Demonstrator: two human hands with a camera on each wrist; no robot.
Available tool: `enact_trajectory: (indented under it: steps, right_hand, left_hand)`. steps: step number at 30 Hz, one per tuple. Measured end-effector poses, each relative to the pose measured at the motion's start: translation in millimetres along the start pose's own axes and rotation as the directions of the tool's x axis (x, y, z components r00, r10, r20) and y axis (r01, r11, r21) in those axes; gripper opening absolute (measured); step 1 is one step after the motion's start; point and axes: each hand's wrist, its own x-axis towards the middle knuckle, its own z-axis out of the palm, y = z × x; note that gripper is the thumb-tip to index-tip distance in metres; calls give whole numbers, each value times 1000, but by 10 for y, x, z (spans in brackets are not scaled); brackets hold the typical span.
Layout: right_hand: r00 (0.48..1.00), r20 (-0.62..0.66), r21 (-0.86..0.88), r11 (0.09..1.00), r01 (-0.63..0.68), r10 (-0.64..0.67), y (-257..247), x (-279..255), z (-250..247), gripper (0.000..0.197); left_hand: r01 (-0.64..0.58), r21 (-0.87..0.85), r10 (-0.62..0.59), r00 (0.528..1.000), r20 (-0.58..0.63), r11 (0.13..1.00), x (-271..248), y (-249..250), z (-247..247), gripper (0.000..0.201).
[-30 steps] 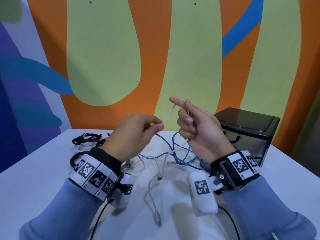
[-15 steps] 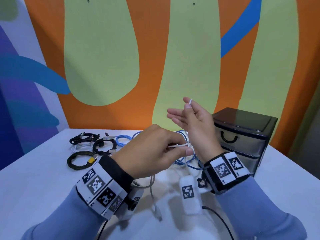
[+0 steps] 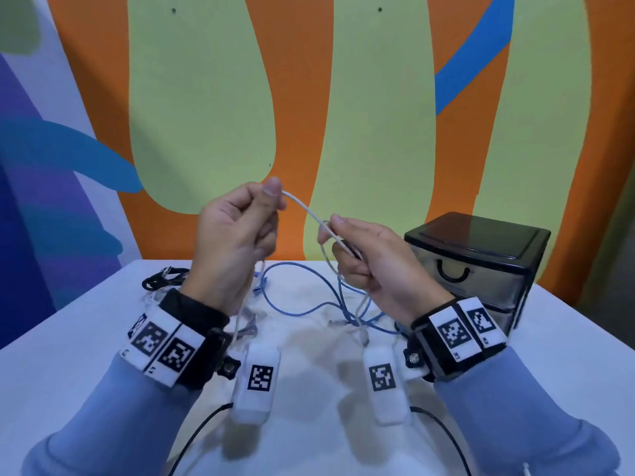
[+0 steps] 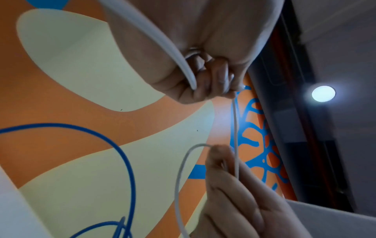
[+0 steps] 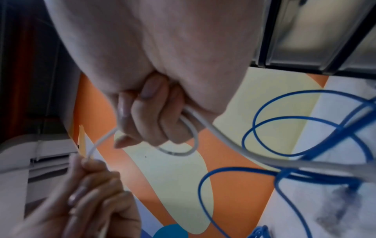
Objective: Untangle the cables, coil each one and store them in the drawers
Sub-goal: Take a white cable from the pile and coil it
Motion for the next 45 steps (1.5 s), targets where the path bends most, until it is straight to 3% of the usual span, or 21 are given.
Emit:
enact_trajectory:
  steps: [4, 7, 11, 14, 17, 19, 21, 24, 28, 30, 33, 37, 40, 45]
  right_hand:
    - [962, 253, 205, 965, -161, 107, -77, -41, 31, 35]
    - [957, 282, 313, 936, -161, 70, -96, -69, 38, 33]
    - [985, 167, 427, 903, -40, -36, -106, -56, 22, 45]
    - [997, 19, 479, 876, 58, -76, -80, -15, 34, 45]
    - [980, -183, 453, 878, 155, -79, -36, 22, -1, 41]
    - [947, -305, 399, 890, 223, -100, -15, 47, -13, 34]
    - [925, -355, 315, 915, 251, -132, -12, 54, 5, 22]
    - [937, -325, 198, 960, 200, -128, 8, 64, 50, 20]
    - [944, -256, -183, 969, 163, -207, 83, 76, 44, 23]
    - [973, -159, -253, 959, 126, -170, 85, 54, 63, 27]
    - [999, 3, -214, 976, 43, -43, 38, 2, 64, 31]
    - [988, 142, -72, 996, -44, 54, -44, -33, 26, 33]
    - [960, 254, 16, 992, -127, 119, -78, -60, 17, 30]
    - [941, 306, 199, 957, -210, 142, -119, -87, -5, 32]
  left_hand:
    - [10, 134, 5, 994, -112, 991, 44, -100, -76, 33]
    - [8, 350, 19, 997, -73, 937, 35, -165, -117, 40]
    - [-31, 633, -61, 991, 123, 774, -31, -198, -89, 39]
    - [-117, 741, -220, 914, 340, 662, -133, -160, 76, 34]
    - [-204, 750, -282, 840, 465, 630, -226, -89, 220, 41]
    - [-245, 741, -260, 830, 494, 625, -254, -44, 253, 43]
    - [-255, 730, -233, 837, 495, 634, -275, -4, 265, 43]
    - [-239, 712, -163, 880, 446, 660, -263, 26, 246, 37]
    - [-175, 573, -78, 918, 389, 801, -194, -1, 162, 25]
    - [-114, 497, -53, 949, 310, 860, -174, 26, 146, 29]
    - [61, 338, -112, 984, 135, 939, -100, 11, 72, 47]
    - [125, 265, -139, 990, 34, 956, -26, -2, -35, 60]
    - [119, 253, -126, 992, 12, 960, -16, -10, -69, 52]
    - [62, 197, -63, 998, 0, 978, 12, -44, -105, 24]
